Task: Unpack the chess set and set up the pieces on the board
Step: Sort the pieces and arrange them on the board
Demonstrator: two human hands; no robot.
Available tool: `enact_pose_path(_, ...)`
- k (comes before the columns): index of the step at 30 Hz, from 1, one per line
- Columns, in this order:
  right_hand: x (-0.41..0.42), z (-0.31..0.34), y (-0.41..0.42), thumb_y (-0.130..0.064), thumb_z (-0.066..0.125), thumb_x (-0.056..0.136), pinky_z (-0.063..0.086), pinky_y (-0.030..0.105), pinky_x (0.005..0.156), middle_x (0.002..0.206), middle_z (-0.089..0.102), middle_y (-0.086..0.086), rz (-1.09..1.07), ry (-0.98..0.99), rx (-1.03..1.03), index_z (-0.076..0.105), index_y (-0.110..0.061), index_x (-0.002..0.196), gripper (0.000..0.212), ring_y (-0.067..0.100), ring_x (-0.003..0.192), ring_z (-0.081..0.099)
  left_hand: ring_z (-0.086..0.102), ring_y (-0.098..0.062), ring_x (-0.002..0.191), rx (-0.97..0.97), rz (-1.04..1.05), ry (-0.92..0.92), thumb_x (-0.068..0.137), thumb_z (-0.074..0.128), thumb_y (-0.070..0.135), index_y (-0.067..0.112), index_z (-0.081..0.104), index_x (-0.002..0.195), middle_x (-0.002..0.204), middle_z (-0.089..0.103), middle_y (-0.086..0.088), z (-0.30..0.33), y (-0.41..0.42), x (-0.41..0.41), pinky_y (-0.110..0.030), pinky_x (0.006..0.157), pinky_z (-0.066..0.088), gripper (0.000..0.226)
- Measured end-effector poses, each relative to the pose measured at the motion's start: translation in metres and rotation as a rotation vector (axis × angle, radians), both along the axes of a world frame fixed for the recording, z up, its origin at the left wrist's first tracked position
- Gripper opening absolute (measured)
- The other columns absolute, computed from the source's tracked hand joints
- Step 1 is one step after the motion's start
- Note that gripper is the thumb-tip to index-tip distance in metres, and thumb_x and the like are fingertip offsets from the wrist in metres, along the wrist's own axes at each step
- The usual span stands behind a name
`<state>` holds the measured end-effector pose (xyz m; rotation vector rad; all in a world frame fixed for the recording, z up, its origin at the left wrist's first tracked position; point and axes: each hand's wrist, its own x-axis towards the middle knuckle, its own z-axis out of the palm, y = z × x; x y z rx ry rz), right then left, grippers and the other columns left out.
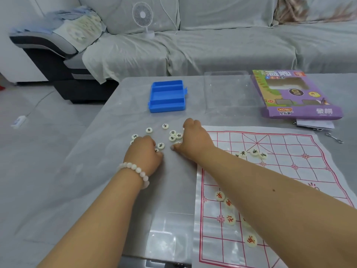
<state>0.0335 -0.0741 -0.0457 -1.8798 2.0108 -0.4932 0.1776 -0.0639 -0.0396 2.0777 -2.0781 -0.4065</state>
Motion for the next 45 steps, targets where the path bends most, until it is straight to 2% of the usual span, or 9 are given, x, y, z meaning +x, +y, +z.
enact_pose_path(3,0.0,-0.001,-0.009,-0.038,0.071,0.078,0.042,0.033,0.089,0.126,0.043,0.012,0.03,0.039,0.056,0.043,-0.008,0.126,0.063,0.029,0.112,0.052,0.056,-0.025,0.102,-0.032,-0.037,0.015,0.084,0.062,0.038,0.012,0.056,0.115,0.116,0.053,-0.01,-0.004,-0.004,-0.007,-0.034,0.087,0.045,0.041)
enact_pose_path(10,0.001,-0.001,-0.015,-0.032,0.063,0.086,0.042,0.033,0.081,0.118,0.048,0.013,0.09,0.097,0.053,0.053,-0.008,0.117,0.04,0.032,0.103,0.055,0.055,-0.027,0.103,-0.036,-0.042,-0.059,0.092,0.054,0.033,0.008,0.055,0.115,0.119,0.051,-0.012,-0.01,-0.011,-0.011,-0.033,0.083,0.042,0.034)
enact_pose_path(18,0.004,-0.001,-0.015,-0.013,0.049,0.094,0.032,0.028,0.072,0.122,0.05,0.018,0.149,0.21,0.06,0.046,-0.001,0.118,0.026,0.033,0.107,0.055,0.055,-0.027,0.105,-0.031,-0.042,-0.129,0.094,0.051,0.035,0.004,0.05,0.118,0.12,0.049,-0.014,-0.015,-0.009,-0.01,-0.033,0.082,0.043,0.039)
enact_pose_path(23,-0.011,0.015,-0.01,-0.02,0.053,0.094,0.038,0.029,0.077,0.121,0.051,0.018,0.125,0.188,0.047,0.046,0.0,0.119,0.033,0.032,0.108,0.055,0.056,-0.028,0.107,-0.01,-0.056,-0.105,0.093,0.051,0.036,0.005,0.05,0.12,0.124,0.05,-0.015,-0.001,-0.006,-0.024,-0.033,0.087,0.042,0.041)
enact_pose_path(28,-0.087,0.029,0.013,-0.022,0.056,0.092,0.039,0.028,0.074,0.116,0.056,0.016,-0.037,0.168,0.012,0.053,-0.004,0.113,0.028,0.031,0.102,0.057,0.055,-0.027,0.108,0.016,-0.148,-0.016,0.091,0.055,0.036,0.005,0.049,0.123,0.125,0.049,-0.014,0.026,-0.005,-0.087,-0.032,0.088,0.043,0.044)
enact_pose_path(31,-0.135,0.029,0.032,-0.023,0.057,0.092,0.044,0.032,0.082,0.116,0.059,0.013,-0.093,0.201,0.088,0.054,-0.005,0.114,0.029,0.03,0.104,0.057,0.055,-0.027,0.108,0.016,-0.272,0.012,0.09,0.056,0.039,0.006,0.05,0.121,0.123,0.05,-0.013,0.023,-0.002,-0.129,-0.032,0.085,0.043,0.046)
enact_pose_path(36,-0.176,0.024,0.055,-0.021,0.06,0.09,0.04,0.027,0.075,0.113,0.059,0.009,-0.089,0.203,0.204,0.055,-0.01,0.113,0.026,0.024,0.099,0.055,0.059,-0.028,0.102,0.074,-0.384,-0.026,0.091,0.056,0.037,0.005,0.049,0.118,0.121,0.05,-0.013,0.008,0.002,-0.177,-0.034,0.08,0.045,0.043)
enact_pose_path(39,-0.186,0.022,0.062,-0.022,0.062,0.088,0.043,0.029,0.078,0.113,0.058,0.009,-0.083,0.19,0.278,0.055,-0.012,0.113,0.028,0.023,0.093,0.054,0.061,-0.028,0.096,0.143,-0.429,-0.05,0.088,0.059,0.038,0.004,0.055,0.109,0.115,0.054,-0.012,0.001,0.002,-0.189,-0.033,0.073,0.045,0.04)
enact_pose_path(45,-0.176,0.028,0.054,-0.034,0.06,0.089,0.039,0.028,0.076,0.115,0.059,0.007,-0.106,0.167,0.131,0.055,-0.014,0.116,0.034,0.023,0.098,0.056,0.055,-0.028,0.108,0.101,-0.377,0.015,0.09,0.053,0.045,0.008,0.052,0.123,0.125,0.05,-0.013,0.011,-0.001,-0.167,-0.035,0.089,0.044,0.049)
